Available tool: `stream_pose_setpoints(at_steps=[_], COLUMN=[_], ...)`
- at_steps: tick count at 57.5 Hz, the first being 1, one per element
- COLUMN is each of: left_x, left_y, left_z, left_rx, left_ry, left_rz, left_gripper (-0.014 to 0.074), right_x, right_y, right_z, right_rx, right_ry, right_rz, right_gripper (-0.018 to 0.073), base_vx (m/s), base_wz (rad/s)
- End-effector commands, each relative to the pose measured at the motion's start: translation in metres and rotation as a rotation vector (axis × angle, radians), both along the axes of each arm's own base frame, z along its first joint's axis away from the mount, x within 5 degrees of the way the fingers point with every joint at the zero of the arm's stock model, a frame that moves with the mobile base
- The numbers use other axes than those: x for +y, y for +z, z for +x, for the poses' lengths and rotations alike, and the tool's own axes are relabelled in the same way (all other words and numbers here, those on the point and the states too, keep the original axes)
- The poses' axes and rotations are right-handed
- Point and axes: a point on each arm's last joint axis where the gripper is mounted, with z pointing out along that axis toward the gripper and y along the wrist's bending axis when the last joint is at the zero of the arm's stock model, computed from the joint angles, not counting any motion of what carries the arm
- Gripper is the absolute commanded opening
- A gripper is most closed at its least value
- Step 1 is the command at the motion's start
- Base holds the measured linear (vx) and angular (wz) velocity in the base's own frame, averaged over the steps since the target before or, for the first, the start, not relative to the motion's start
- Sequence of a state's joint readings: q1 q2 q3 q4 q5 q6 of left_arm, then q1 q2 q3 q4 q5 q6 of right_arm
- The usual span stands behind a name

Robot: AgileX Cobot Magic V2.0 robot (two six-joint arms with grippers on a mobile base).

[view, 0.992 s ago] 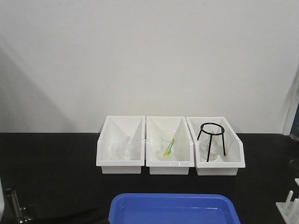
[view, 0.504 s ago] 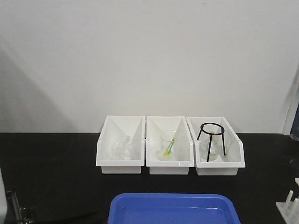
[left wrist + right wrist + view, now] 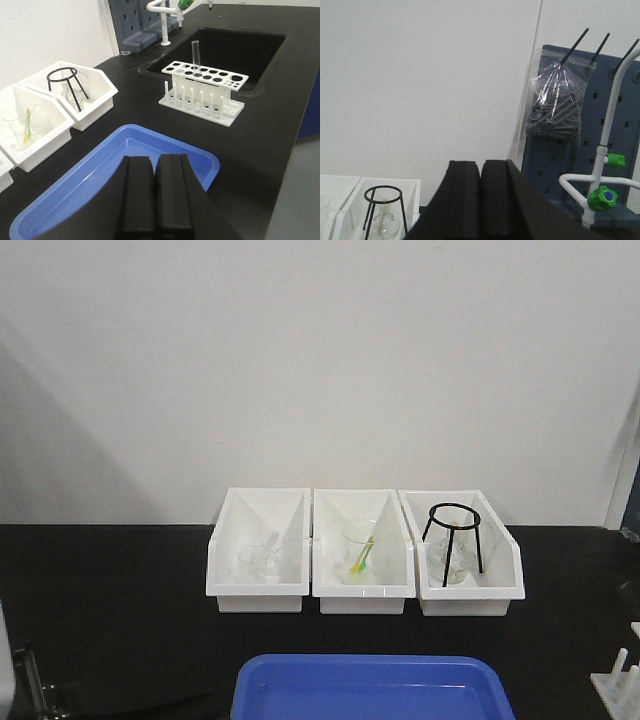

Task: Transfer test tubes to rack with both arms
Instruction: 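Raise the right gripper away from the rack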

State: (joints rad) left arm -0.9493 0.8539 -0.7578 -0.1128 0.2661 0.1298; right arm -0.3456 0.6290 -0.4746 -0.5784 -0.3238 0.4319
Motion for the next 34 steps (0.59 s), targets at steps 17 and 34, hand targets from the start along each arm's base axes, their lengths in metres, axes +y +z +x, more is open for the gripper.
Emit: stream_pose_setpoints(at_steps=[17, 34], left_x=[0.002, 0.027], left_y=[0.016, -0.037], left_z=[0.002, 0.025], left_rx=[-0.076, -0.144], left_ry=[0.016, 0.217], left_rz=[-0.069, -0.105], left_gripper=[-0.002, -0.002], right_x=[0.003, 0.003], right_y=[0.015, 0.015], right_z=[-0.002, -0.002], right_rx=[-0.076, -0.076], right_ry=[0.026, 0.026], right_rz=[-0.019, -0.019], right_gripper=[-0.0007, -0.0007], base_vx=[0.0, 0.0], base_wz=[0.0, 0.0])
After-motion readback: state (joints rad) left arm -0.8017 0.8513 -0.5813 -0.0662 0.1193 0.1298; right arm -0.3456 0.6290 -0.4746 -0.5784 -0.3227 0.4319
